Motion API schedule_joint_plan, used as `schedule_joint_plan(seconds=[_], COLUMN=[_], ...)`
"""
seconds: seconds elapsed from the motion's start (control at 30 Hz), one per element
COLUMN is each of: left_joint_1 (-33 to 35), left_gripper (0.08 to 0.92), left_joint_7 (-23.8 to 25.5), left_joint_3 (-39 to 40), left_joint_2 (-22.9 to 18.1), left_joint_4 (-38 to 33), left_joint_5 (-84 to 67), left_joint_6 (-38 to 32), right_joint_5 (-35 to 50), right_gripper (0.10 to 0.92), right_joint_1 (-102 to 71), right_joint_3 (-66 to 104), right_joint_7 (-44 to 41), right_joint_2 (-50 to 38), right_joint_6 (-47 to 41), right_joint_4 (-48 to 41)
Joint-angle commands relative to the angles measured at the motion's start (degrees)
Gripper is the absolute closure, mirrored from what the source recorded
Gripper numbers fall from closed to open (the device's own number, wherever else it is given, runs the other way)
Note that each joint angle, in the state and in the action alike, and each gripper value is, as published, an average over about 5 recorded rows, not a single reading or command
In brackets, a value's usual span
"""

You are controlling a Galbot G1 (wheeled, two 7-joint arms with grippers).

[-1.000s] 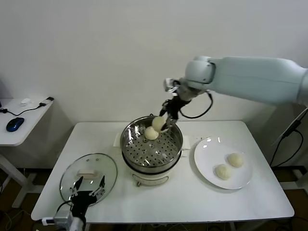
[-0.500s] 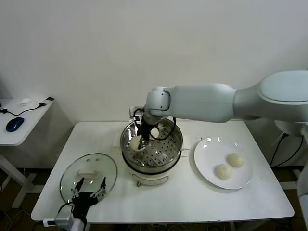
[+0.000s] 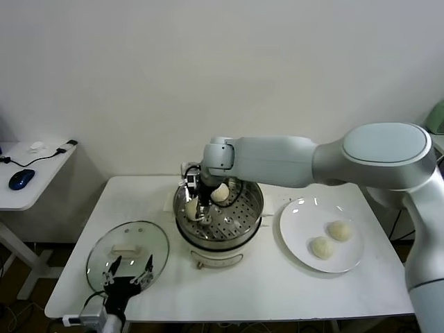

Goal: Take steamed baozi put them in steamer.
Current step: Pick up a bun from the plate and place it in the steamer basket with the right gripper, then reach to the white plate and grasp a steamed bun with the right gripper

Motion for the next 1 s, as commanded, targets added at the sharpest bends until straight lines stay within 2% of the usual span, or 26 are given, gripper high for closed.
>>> schedule_joint_plan(seconds=[0.03, 0.27, 0.43, 0.57, 0.77, 1.0], left_joint_1=[0.0, 0.3, 0.5, 0.4, 0.3, 0.5], left_gripper=[0.177, 0.177, 0.177, 0.177, 0.177, 0.177], left_joint_7=[0.0, 0.1, 0.1, 0.1, 0.2, 0.2], left_joint_3=[0.0, 0.0, 0.0, 0.1, 0.2, -0.3], left_joint_2=[0.0, 0.0, 0.1, 0.0, -0.4, -0.9], left_joint_4=[-0.1, -0.9, -1.2, -1.4, -1.6, -1.9], left_joint_5=[0.0, 0.1, 0.0, 0.0, 0.6, 0.9], left_joint_6=[0.1, 0.1, 0.1, 0.2, 0.4, 0.6], right_joint_5=[-0.8, -2.8, -11.7, -19.1, -26.3, -30.7], right_gripper=[0.204, 0.202, 0.203, 0.203, 0.203, 0.203], right_joint_1=[7.4, 21.7, 27.6, 23.2, 8.0, -10.3], right_joint_3=[-1.4, -10.7, -20.7, -23.8, -16.7, -2.0], right_joint_7=[-7.8, -21.1, -22.2, -19.3, -13.2, -9.1], right_joint_2=[-5.0, -24.1, -39.5, -48.0, -52.4, -50.6], right_joint_6=[7.2, 17.5, 18.5, 17.5, 12.7, 8.8], right_joint_4=[1.7, 6.3, 13.9, 18.0, 19.2, 13.9])
